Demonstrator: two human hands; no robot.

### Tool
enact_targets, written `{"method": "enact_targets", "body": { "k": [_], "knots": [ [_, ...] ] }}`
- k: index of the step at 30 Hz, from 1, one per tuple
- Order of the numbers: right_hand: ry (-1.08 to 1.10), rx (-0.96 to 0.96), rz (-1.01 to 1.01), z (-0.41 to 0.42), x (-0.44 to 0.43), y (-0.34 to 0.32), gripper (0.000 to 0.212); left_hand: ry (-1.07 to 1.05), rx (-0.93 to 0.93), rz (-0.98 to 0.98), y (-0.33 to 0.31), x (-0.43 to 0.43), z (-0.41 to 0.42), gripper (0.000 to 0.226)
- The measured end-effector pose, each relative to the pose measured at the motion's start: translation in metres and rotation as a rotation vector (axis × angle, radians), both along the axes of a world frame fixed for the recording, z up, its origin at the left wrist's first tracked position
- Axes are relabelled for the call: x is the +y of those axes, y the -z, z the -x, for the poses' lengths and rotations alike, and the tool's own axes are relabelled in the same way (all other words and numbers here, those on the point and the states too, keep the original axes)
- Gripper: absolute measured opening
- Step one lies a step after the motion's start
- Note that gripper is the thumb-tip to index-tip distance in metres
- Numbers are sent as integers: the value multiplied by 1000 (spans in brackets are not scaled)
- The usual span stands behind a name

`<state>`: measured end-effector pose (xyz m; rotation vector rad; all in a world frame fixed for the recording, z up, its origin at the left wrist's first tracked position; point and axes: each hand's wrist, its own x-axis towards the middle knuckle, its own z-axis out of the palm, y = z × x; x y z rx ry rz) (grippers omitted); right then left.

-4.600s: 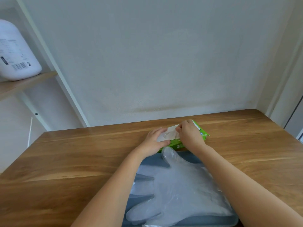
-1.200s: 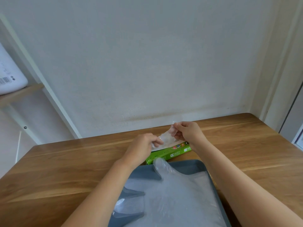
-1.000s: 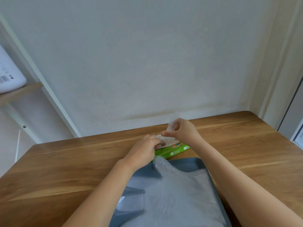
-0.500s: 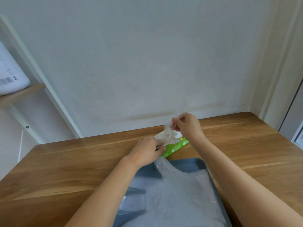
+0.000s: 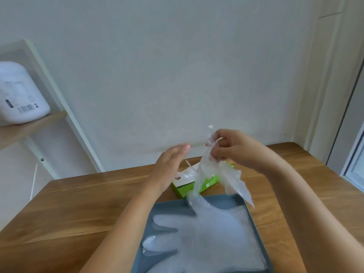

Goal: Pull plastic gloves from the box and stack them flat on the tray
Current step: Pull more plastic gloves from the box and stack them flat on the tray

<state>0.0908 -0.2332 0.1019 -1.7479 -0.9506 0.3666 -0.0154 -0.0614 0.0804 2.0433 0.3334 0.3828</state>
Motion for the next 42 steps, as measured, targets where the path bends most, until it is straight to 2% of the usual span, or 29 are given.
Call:
{"method": "enact_targets", "body": {
  "k": [2, 3, 6, 10, 13, 15, 17, 19, 22, 24, 26, 28, 32, 38, 40, 42],
  "knots": [
    [-43, -6, 55, 17, -1, -2, 16, 95, -21, -18, -15, -11, 16, 71],
    [-74, -3, 73, 25, -2, -4, 15, 162, -10, -29, -19, -14, 21, 74],
    [-115, -32, 109, 45, -2, -7, 9, 270, 75, 8, -19, -26, 36, 57],
    [-104, 24, 13, 65, -8, -9, 14, 157, 131, 19, -20, -36, 57, 38],
    [-96, 150, -43, 75, -22, -5, 40, 86, 93, 120, -20, -38, 72, 15],
    [-150, 148, 66, 80, -36, -2, 57, 3, 50, 245, -16, -39, 80, 18],
    [-163, 109, 217, 88, -45, 6, 62, -91, 16, 421, -10, -37, 85, 21],
    [-117, 196, 212, 96, -48, 18, 45, -162, 10, 584, -4, -35, 90, 21],
    [-33, 481, 15, 103, -45, 34, 16, -191, 49, 733, 6, -32, 95, 22],
    [5, 636, -101, 106, -43, 38, 7, -172, 92, 794, 11, -30, 98, 21],
    [15, 688, -186, 105, -41, 39, 10, -147, 152, 819, 16, -26, 100, 21],
    [27, 617, -164, 104, -39, 39, 13, -142, 222, 801, 21, -19, 102, 22],
    [194, 344, 72, 95, -40, 53, 11, -145, 297, 726, 30, -8, 100, 28],
    [350, 72, 346, 78, -40, 90, 5, -143, 405, 524, 47, 4, 86, 34],
    [365, -5, 394, 75, -40, 98, 3, -160, 469, 415, 49, 8, 83, 31],
    [371, -73, 452, 74, -40, 102, 4, -186, 509, 172, 49, 10, 82, 30]
  ]
}}
